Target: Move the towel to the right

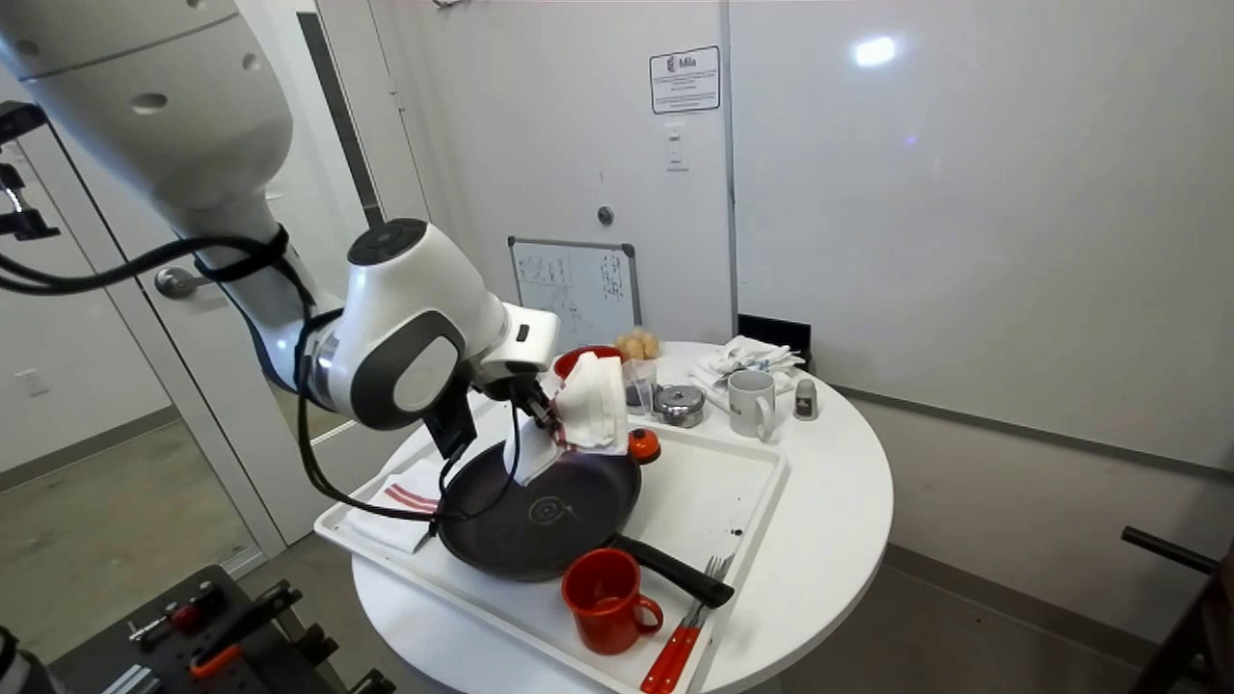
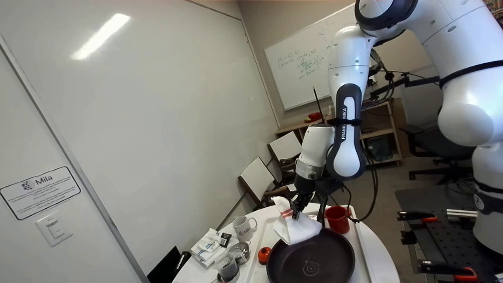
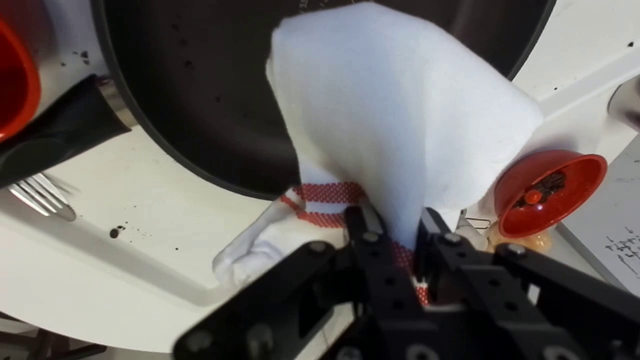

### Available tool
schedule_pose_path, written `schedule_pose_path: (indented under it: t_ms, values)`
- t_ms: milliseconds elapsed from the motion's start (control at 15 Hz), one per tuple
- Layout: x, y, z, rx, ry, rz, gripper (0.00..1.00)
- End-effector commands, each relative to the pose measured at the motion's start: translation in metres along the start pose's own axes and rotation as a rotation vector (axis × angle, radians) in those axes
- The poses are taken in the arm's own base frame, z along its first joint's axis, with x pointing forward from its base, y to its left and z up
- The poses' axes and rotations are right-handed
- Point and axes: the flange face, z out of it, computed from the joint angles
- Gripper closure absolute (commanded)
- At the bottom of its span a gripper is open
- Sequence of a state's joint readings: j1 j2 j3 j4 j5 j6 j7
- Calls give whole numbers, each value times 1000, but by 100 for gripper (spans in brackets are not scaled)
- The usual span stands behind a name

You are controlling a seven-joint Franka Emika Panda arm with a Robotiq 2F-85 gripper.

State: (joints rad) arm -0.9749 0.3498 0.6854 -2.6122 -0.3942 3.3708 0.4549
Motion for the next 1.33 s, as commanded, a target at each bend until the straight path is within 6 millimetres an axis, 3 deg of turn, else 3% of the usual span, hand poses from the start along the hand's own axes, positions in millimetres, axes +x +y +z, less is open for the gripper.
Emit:
schedule_pose_path:
  t_ms: [0, 400, 467, 1133, 1200, 1267]
  values:
    - [10, 9, -8, 20, 14, 31, 96]
    - [21, 12, -10, 51, -13, 40, 96]
    - [15, 13, -11, 27, -5, 48, 83]
    - [17, 12, -10, 46, -12, 57, 83]
    - [28, 15, -9, 49, 6, 71, 96]
    - [35, 18, -10, 44, 22, 88, 96]
